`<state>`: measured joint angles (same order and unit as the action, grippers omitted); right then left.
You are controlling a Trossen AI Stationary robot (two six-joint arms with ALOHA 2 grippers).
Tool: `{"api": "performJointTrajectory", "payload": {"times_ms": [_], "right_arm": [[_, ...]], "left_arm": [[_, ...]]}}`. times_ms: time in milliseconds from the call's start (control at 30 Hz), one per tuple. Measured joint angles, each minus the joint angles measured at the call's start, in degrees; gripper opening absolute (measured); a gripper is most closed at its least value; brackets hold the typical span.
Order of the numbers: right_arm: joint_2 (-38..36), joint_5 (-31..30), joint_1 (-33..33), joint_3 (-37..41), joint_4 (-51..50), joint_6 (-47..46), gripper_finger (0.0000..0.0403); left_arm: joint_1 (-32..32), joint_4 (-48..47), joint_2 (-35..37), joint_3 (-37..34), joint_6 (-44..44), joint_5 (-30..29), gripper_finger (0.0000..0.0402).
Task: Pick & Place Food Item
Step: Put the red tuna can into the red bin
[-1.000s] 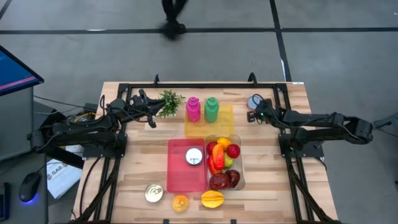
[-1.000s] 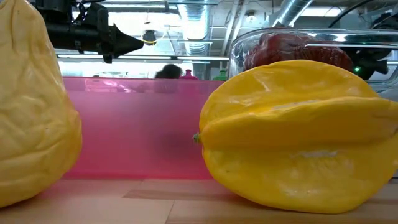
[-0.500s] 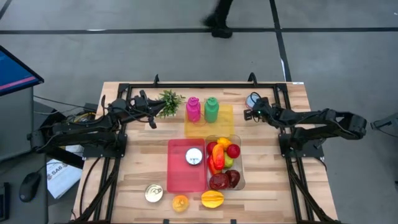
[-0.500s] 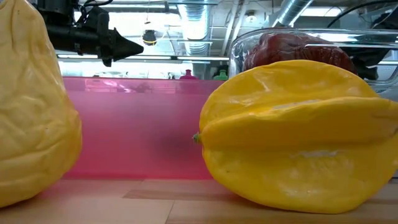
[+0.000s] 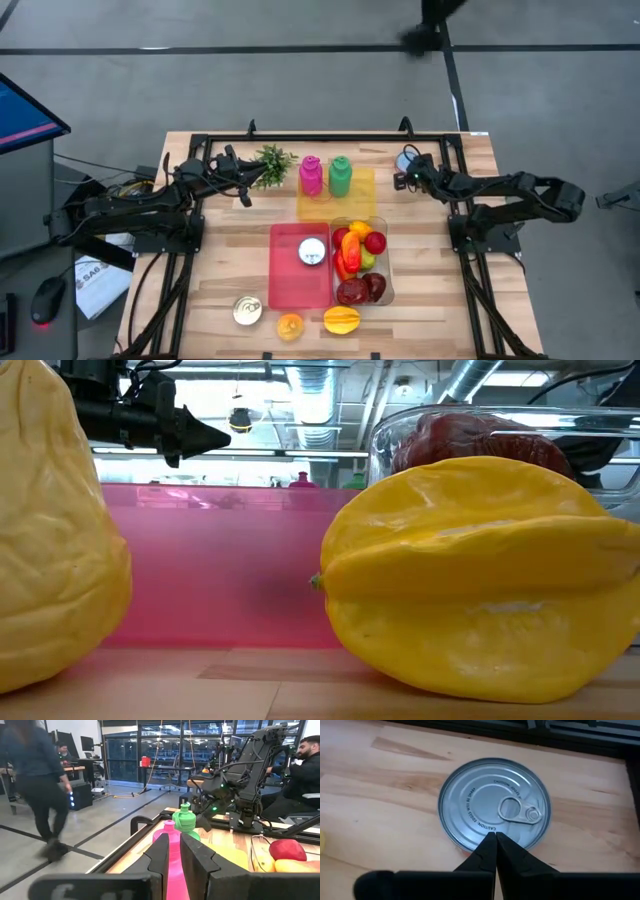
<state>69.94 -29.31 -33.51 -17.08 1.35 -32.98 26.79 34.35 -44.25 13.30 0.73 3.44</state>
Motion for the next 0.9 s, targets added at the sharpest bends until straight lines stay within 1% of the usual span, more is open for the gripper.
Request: {"api": "performJointTrajectory", "payload": {"times_ms": [167,433,600,900], "right_arm": [[0.7,1.0,0.4,0.0,0.1,0.0,0.0],[-1.6,2.9,2.4,0.1,-0.9,0.0,0.0],[-1.8,4.2,2.8,0.1,-1.8,-0.1,0.0],[-1.8,5.0,6.0,0.1,-4.1,-0.3,0.0]], "left_arm": [[0.0,0.0,0.0,0.0,0.0,0.0,0.0034],[0.0,0.0,0.0,0.0,0.0,0.0,0.0034],[0.0,0.0,0.0,0.0,0.0,0.0,0.0034],[0.0,0.0,0.0,0.0,0.0,0.0,0.0034]]}}
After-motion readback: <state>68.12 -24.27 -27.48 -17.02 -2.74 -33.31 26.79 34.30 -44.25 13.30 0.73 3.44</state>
